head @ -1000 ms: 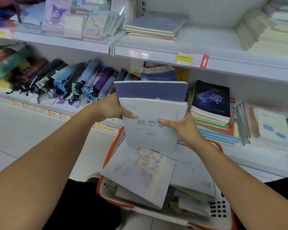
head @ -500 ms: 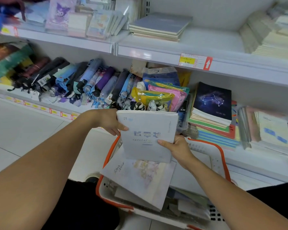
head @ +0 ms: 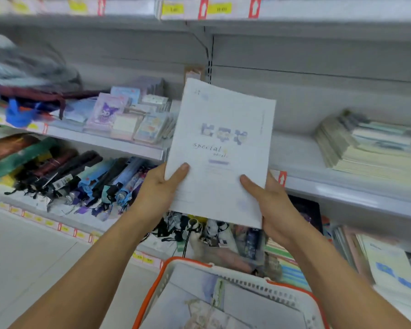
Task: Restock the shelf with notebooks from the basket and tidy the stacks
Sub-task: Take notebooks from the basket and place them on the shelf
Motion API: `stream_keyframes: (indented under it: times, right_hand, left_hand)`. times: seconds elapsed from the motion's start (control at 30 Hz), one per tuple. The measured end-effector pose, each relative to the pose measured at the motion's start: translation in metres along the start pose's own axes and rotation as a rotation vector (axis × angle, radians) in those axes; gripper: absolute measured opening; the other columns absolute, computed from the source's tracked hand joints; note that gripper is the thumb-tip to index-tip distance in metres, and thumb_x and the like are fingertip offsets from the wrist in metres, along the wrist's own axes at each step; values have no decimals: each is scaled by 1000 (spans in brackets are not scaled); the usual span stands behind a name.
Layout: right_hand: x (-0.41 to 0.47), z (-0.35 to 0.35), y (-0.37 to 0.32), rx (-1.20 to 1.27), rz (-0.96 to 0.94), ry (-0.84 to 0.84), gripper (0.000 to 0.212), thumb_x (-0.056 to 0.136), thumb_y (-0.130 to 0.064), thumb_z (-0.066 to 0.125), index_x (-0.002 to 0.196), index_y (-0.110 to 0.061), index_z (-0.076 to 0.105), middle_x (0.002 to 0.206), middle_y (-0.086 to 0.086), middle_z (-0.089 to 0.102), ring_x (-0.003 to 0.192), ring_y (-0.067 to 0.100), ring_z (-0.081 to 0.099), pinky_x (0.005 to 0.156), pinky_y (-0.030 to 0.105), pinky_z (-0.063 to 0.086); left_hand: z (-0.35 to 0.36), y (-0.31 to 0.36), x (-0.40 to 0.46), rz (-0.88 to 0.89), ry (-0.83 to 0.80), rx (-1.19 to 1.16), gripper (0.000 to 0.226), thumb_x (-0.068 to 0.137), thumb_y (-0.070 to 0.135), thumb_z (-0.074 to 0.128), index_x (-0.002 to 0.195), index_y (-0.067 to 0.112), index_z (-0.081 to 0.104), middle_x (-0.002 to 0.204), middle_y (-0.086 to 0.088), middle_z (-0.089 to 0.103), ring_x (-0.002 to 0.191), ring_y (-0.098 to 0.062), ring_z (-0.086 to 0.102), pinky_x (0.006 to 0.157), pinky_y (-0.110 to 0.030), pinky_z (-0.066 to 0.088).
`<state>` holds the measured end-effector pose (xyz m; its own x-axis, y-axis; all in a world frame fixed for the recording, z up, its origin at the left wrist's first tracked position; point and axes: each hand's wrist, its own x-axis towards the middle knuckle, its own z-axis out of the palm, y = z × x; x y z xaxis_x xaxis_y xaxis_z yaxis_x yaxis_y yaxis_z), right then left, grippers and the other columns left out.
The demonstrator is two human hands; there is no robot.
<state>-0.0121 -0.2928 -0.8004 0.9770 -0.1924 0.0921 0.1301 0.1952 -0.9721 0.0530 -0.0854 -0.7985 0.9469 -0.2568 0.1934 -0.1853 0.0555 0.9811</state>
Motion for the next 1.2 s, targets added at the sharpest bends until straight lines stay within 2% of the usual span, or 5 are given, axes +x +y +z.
stream_keyframes:
  times: [0.13,0.37,0.67,0.97,1.2]
  right_hand:
    - [3,10,-8,64,40,35,27,101,-17,54,128,-20,55,117,1,72,88,21,74,50,33,58]
    - [131,1,-70,194,206,209,10,101,-11,54,111,-9,55,112,11,62,50,19,69,36,19,48]
    - [217,-10,-63,-332,254,184,20,91,6,64,109,9,56,124,22,56,86,25,64,61,27,61]
    - [219,-11,-38,-1215,17,172,71,67,-48,88,115,-7,58,106,3,60,103,25,60,81,29,49]
    - [209,-13,-27,-1352,-134,211,47,78,-41,82,75,-8,49,83,4,53,94,28,59,55,28,34]
  left_hand:
    - [-6,20,13,-34,36,-96,25,99,30,51,117,17,63,111,-1,72,93,-15,71,69,-28,59]
    - [-27,37,25,-128,80,-340,42,97,45,48,125,15,55,117,-7,70,99,-25,71,72,-35,60]
    - [-26,25,25,-205,103,-220,34,98,44,48,115,17,61,107,-7,73,95,-23,72,82,-39,57]
    - [-27,19,27,-199,91,-109,30,95,39,57,113,17,62,100,-5,75,90,-19,73,80,-35,59]
    - [-22,14,26,-166,68,93,26,95,35,58,105,12,66,92,-7,74,81,-20,71,80,-37,58]
